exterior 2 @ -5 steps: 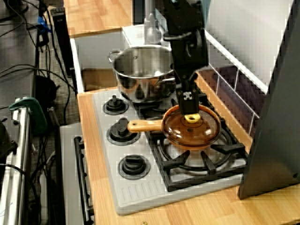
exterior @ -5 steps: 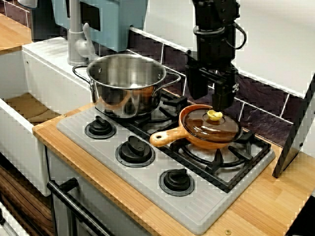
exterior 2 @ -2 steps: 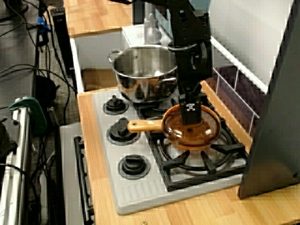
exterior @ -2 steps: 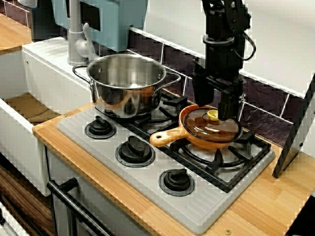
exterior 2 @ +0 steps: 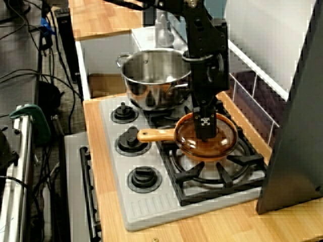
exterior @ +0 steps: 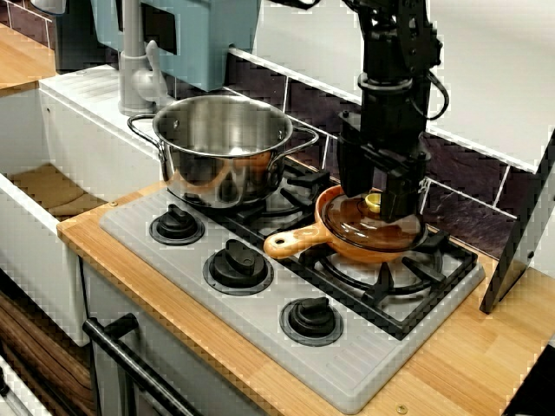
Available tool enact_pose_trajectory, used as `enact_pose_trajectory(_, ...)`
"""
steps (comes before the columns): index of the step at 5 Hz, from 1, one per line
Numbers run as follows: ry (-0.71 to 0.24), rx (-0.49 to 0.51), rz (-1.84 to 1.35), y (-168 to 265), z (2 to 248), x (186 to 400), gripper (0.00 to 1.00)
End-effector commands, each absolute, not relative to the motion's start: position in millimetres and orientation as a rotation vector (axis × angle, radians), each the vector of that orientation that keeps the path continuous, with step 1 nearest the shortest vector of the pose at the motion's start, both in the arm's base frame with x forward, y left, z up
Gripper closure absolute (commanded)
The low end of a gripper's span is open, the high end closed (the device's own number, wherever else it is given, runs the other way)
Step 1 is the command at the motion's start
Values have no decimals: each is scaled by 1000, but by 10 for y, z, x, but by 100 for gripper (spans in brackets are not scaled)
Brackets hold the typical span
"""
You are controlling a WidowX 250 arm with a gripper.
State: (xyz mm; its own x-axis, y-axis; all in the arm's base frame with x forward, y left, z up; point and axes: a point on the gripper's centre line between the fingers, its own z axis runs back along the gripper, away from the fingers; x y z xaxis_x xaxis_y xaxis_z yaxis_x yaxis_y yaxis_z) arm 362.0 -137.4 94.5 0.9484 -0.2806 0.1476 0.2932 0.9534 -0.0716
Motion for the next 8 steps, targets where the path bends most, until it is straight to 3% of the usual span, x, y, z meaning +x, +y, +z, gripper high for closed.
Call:
enact_pose_trajectory(1, -190, -94, -286, -1368, 1112, 3656, 100)
enact_pose_trajectory(3, -212, -71, -286, -1356, 1100, 3597, 100)
enact_pose_trajectory(8, -248, -175, -230, -1026, 1669, 3524, 100)
